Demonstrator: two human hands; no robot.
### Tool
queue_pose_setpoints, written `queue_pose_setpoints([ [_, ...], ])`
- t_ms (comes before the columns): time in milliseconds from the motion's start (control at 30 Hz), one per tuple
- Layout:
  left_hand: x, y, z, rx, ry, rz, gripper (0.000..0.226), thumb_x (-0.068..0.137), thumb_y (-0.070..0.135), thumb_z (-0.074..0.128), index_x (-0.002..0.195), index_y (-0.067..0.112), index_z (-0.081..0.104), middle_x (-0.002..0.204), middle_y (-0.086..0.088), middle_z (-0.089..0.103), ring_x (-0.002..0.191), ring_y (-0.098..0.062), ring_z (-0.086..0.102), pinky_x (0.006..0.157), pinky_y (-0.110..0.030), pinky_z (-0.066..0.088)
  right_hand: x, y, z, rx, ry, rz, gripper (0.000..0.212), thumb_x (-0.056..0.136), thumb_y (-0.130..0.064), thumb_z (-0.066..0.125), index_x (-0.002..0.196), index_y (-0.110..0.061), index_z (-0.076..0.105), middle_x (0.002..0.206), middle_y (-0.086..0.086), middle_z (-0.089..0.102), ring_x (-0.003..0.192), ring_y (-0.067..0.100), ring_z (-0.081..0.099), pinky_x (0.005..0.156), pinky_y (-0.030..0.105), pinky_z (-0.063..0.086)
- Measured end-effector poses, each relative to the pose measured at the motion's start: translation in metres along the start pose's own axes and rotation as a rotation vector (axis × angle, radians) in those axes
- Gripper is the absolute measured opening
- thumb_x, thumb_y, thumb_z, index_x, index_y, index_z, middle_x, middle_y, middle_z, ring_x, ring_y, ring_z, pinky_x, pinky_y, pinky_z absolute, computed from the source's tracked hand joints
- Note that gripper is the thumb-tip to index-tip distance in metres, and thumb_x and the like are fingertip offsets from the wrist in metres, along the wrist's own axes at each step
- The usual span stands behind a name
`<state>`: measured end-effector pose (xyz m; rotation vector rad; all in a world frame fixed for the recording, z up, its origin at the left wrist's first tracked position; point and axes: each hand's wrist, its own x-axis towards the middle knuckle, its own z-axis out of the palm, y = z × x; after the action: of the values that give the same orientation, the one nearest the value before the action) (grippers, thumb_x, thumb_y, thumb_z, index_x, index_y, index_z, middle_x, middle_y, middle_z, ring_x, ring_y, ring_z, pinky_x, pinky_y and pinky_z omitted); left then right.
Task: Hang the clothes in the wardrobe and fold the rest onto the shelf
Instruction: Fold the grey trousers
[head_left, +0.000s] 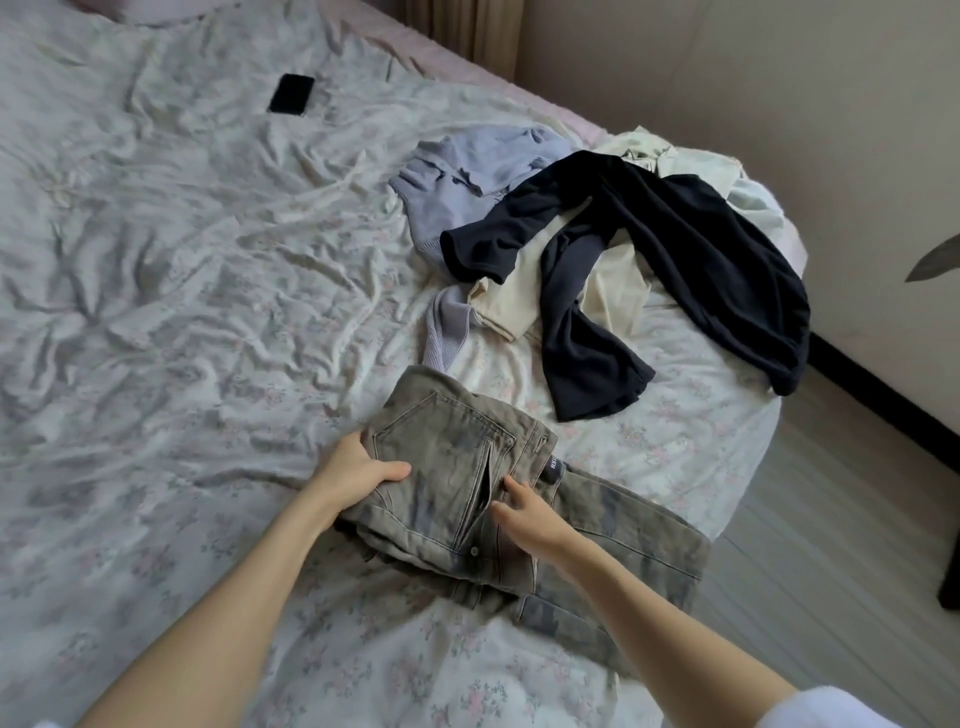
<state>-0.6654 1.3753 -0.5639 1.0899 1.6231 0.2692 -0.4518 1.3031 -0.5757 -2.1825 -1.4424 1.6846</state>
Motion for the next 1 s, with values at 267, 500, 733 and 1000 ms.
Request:
queue_pose_setpoints([
  [267,-0.033,0.059,-0.019,0.086,0.186,0.215,0.031,0.072,0.023,0.076,0.099,0.025,0.06,0.093,0.006,0.067,0.091,-0.02,0.063,0.088,-0.04,0.05,-0.035,-0.037,-0.029,0.277,0.208,-0.078,0.049,0.098,-0.023,0.04,0.145,-0.013,0.031,0.131,0.003,0.054,0.082,0.008,0.056,0.062,0.022,0.042],
  [500,-0.045,0.1,-0.08,0.251,0.416,0.255,0.033,0.074,0.025,0.075,0.103,0.021,0.061,0.104,-0.006,0.067,0.097,-0.03,0.061,0.086,-0.042,0.049,-0.061,-0.082,-0.052,0.46,0.097,-0.161,0.046,0.1,-0.029,0.037,0.144,-0.02,0.033,0.146,0.003,0.04,0.117,0.021,0.05,0.097,0.041,0.045],
  [733,-0.072,0.11,-0.036,0.728,0.62,0.392,0.035,0.082,0.031,0.063,0.113,0.02,0.05,0.103,-0.013,0.065,0.096,-0.035,0.06,0.07,-0.036,0.043,-0.051,-0.079,-0.049,0.762,0.042,-0.096,0.039,0.1,-0.03,0.04,0.137,-0.018,0.042,0.133,0.004,0.05,0.117,0.025,0.053,0.102,0.044,0.044],
  [1000,-0.093,0.105,0.072,0.851,-0.113,0.545,0.069,0.076,0.057,0.055,0.135,0.024,0.039,0.124,-0.001,0.055,0.119,-0.024,0.044,0.094,-0.04,0.035,-0.056,-0.016,-0.078,1.057,0.001,-0.138,0.061,0.087,-0.058,0.05,0.122,-0.008,0.054,0.086,0.007,0.064,0.076,0.024,0.062,0.066,0.032,0.053],
])
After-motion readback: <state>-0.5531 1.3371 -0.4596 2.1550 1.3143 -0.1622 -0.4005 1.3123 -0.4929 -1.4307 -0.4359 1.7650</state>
